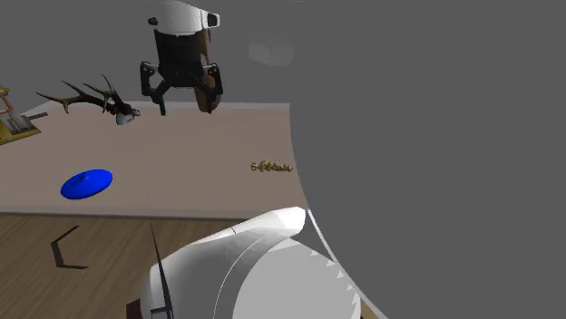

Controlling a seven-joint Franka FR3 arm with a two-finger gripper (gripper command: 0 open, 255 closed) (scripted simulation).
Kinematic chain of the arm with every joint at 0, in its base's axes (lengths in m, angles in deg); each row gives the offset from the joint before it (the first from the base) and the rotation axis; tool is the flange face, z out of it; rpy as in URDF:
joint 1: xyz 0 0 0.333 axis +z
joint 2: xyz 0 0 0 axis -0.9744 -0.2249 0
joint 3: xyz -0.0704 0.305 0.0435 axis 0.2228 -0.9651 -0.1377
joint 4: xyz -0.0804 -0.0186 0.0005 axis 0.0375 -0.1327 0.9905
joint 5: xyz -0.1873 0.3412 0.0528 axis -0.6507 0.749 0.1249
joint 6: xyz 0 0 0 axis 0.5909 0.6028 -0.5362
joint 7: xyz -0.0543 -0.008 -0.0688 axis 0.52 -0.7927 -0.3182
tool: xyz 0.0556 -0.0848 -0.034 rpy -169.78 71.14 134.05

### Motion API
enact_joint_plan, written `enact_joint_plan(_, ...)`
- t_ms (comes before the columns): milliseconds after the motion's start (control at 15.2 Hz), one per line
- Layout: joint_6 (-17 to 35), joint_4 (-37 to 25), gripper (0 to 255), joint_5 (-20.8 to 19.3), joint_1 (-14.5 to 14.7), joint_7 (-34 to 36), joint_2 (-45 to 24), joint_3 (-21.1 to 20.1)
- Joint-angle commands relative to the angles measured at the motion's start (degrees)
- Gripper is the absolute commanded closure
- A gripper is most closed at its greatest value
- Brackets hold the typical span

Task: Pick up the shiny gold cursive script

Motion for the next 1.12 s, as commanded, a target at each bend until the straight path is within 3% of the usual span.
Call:
enact_joint_plan(0, 0.0, 0.0, 0, 0.0, 0.0, 0.0, 0.0, 0.0)
enact_joint_plan(528, 13.58, 6.31, 0, -6.03, -1.46, -7.35, -8.04, 3.56)
enact_joint_plan(1056, 28.03, 7.78, 0, -11.54, -3.17, -13.49, -20.96, 7.34)
